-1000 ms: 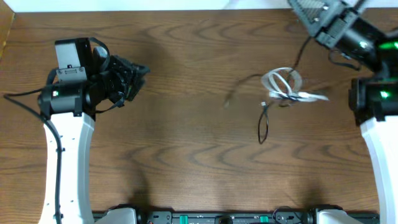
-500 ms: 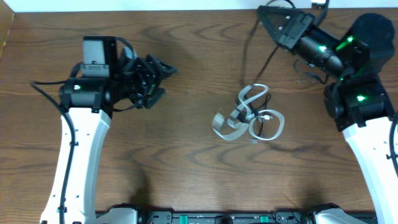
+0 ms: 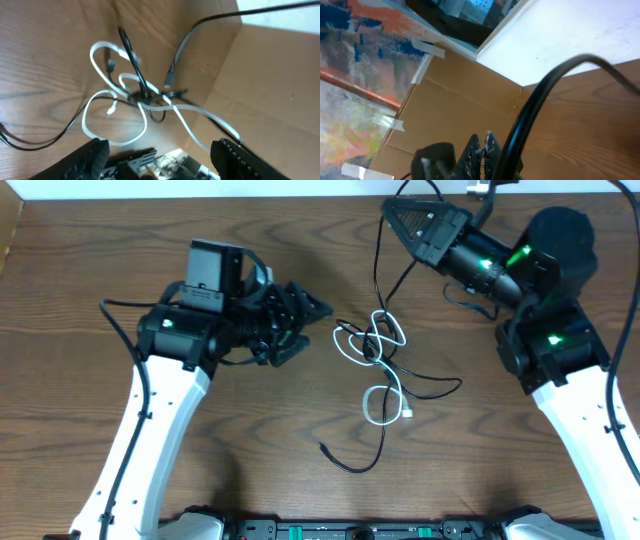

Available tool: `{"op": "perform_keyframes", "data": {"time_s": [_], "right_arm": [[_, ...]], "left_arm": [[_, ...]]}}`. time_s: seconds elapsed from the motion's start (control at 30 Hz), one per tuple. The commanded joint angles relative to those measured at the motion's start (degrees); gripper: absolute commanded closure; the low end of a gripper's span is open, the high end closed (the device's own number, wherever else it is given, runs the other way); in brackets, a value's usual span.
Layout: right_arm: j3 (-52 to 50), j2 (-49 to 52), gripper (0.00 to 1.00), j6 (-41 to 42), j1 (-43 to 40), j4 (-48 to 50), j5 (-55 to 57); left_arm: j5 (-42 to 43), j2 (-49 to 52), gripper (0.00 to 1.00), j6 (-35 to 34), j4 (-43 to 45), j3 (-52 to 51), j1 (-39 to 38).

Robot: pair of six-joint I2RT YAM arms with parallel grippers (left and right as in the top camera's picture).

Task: Untangle cables
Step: 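Reach both grippers back to the remaining white and black cables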

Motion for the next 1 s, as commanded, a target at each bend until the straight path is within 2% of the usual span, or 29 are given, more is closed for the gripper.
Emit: {"op": "perform_keyframes", "data": {"time_s": [0.0, 0.2, 0.33, 0.57, 0.63, 0.77, 0.97], "right_arm": [[0.2, 1.0, 0.99, 1.3, 1.1, 0.2, 1.9], [0.2, 1.2, 0.99, 3.4, 1.7, 0.2, 4.4], [0.2, 1.2, 0.99, 2.7, 2.9, 0.2, 2.7], [0.2, 1.2, 0.99, 1.8, 4.0, 0.3, -1.6], [0.2, 1.2, 0.99, 1.8, 4.3, 0.4, -2.0], [0.2, 1.2, 0.99, 1.8, 4.5, 0.2, -2.3], [0.2, 1.2, 0.99, 2.2, 4.5, -0.1, -3.3]], "left_arm": [[-2.3, -0.2, 0.29, 2.8, 0.1, 0.5, -2.5], [-3.2, -0.2, 0.29, 3.3, 1.0, 0.5, -6.0], [-9.1, -0.2, 0.31, 3.3, 1.7, 0.5, -6.8], [-11.6, -0.2, 0.31, 3.4, 2.1, 0.5, -6.8], [-11.6, -0.2, 0.36, 4.3, 1.9, 0.5, -6.8], [-9.0, -0.2, 0.36, 10.8, 0.9, 0.5, -6.8], [-1.8, -0.2, 0.36, 26.3, 1.1, 0.5, -6.8]]}}
